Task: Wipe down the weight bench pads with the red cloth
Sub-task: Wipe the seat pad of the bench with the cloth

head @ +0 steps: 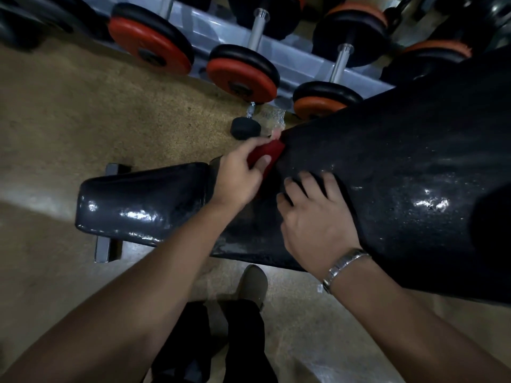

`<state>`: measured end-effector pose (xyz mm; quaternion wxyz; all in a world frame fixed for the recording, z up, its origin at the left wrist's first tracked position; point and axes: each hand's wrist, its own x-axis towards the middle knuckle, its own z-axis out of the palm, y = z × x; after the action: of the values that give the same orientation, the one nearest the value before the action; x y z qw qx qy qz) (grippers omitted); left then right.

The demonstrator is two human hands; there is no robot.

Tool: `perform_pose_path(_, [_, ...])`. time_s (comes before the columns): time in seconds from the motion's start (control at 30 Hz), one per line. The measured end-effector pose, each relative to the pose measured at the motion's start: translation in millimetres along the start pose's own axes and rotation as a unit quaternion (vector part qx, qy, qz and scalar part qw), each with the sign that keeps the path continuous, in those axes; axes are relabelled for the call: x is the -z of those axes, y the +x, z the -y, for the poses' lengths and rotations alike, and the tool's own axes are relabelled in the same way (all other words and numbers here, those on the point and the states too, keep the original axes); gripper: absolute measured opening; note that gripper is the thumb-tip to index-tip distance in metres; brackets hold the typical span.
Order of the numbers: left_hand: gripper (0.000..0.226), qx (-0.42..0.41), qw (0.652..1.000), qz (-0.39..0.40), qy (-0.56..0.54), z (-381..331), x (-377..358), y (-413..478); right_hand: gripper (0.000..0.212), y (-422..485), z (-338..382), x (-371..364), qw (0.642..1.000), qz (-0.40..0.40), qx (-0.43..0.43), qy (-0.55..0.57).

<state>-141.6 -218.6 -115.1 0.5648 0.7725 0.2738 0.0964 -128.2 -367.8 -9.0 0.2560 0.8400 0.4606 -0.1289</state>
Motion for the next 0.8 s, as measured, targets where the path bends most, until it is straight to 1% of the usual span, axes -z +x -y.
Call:
perform_pose_path(0.13, [0.03, 0.074, 0.996, -0.003, 0.045, 21, 10, 13, 0.049, -1, -2, -3, 1.0, -0.005, 0.006, -0.008])
perform_pose_path(0.2, [0.03, 0.084, 0.994, -0.005, 0.071, 13, 3, 35, 0.048, -1, -1, -3, 1.0, -0.014, 0.002, -0.007])
perform_pose_path(0.23, [0.03, 0.073, 0.995, -0.006, 0.074, 5, -1, 44, 0.047, -1, 0, -4, 1.0, -0.016, 0.0, -0.004])
perform_pose_path(0.3, [0.031, 0.022, 0.999, 0.015, 0.035, -14, -7, 48, 0.046, 0, 1, -4, 1.0, -0.02, -0.005, 0.003])
perform_pose_path(0.37, [0.032, -0.036, 0.999, 0.038, -0.001, -20, -8, 32, 0.044, 1, 0, -2, 1.0, -0.019, -0.009, 0.017])
perform_pose_path(0.4, [0.032, -0.049, 0.998, 0.045, 0.002, -14, -4, 20, 0.042, 0, 0, -1, 0.999, -0.017, -0.009, 0.027])
perform_pose_path(0.5, [0.033, -0.046, 0.998, 0.039, 0.019, 13, 7, -7, 0.038, -3, -5, 2, 0.998, -0.031, -0.005, 0.058])
perform_pose_path(0.6, [0.033, 0.034, 0.999, -0.003, 0.025, 11, 2, 11, 0.03, -7, -14, 8, 0.998, -0.049, -0.012, 0.045])
perform_pose_path(0.63, [0.034, 0.043, 0.999, -0.011, 0.026, 3, -3, 20, 0.027, -9, -16, 12, 0.998, -0.048, -0.02, 0.033])
perform_pose_path(0.7, [0.036, 0.011, 0.999, -0.021, 0.021, -21, -12, 29, 0.023, -13, -17, 18, 0.999, -0.034, -0.03, 0.013])
perform_pose_path(0.8, [0.038, -0.071, 0.997, -0.002, 0.0, -41, -14, 12, 0.032, -18, -15, 20, 0.999, -0.01, -0.032, -0.003])
